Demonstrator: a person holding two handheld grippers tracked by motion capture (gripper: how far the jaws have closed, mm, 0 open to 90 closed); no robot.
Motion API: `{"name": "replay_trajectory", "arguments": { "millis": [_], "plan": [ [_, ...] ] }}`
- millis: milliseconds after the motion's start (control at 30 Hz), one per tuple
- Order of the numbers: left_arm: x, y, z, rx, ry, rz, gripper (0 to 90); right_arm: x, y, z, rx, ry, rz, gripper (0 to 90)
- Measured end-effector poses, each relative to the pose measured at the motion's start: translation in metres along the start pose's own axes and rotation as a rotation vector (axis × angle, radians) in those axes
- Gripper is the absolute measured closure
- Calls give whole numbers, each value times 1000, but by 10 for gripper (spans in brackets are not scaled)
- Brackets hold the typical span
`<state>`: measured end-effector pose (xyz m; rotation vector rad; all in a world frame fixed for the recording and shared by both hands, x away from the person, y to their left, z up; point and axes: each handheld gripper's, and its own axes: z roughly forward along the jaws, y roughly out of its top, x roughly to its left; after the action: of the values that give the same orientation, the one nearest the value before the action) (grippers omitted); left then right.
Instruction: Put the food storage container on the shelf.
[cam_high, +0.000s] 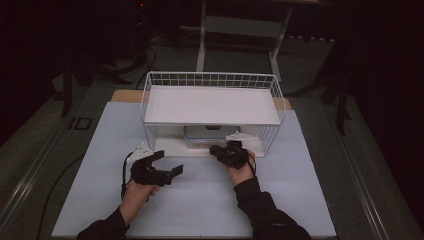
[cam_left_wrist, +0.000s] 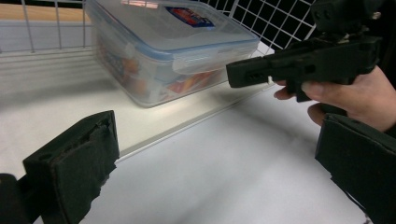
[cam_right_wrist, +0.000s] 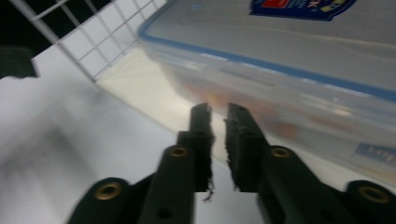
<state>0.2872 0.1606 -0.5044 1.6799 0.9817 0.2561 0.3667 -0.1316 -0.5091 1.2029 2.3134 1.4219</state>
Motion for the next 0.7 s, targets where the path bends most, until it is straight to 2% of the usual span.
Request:
{"name": "replay_trajectory", "arguments": {
  "millis": [33,67,100,167,200,233,400,467,567,700],
  "plan": [
    [0,0,0,0,0,0,0,2,-1,-3,-4,4,-10,682],
    [-1,0,0,0,-2,5,0,2,-1,-3,-4,4,-10,682],
    [-2,1,0,-1,-6,12,0,4,-2,-6,-8,6,-16,619],
    [-5,2,-1,-5,-18,20,0,5,-3,-13,-29,20,-27,438],
    [-8,3,-2,-7,-28,33,0,6,-4,-17,-34,21,-29,377],
    [-9,3,-3,-4,-34,39,0,7,-5,-23,-39,44,-42,273],
    [-15,3,-6,1,-58,64,0,9,-11,-38,-41,107,-48,194],
    [-18,2,-7,4,-67,76,0,11,-15,-45,-38,99,-65,180],
    [-22,1,-11,12,-84,86,0,11,-21,-52,-41,109,-58,177],
    [-26,0,-16,26,-95,116,0,10,-31,-69,-46,96,-67,177]
  ]
}}
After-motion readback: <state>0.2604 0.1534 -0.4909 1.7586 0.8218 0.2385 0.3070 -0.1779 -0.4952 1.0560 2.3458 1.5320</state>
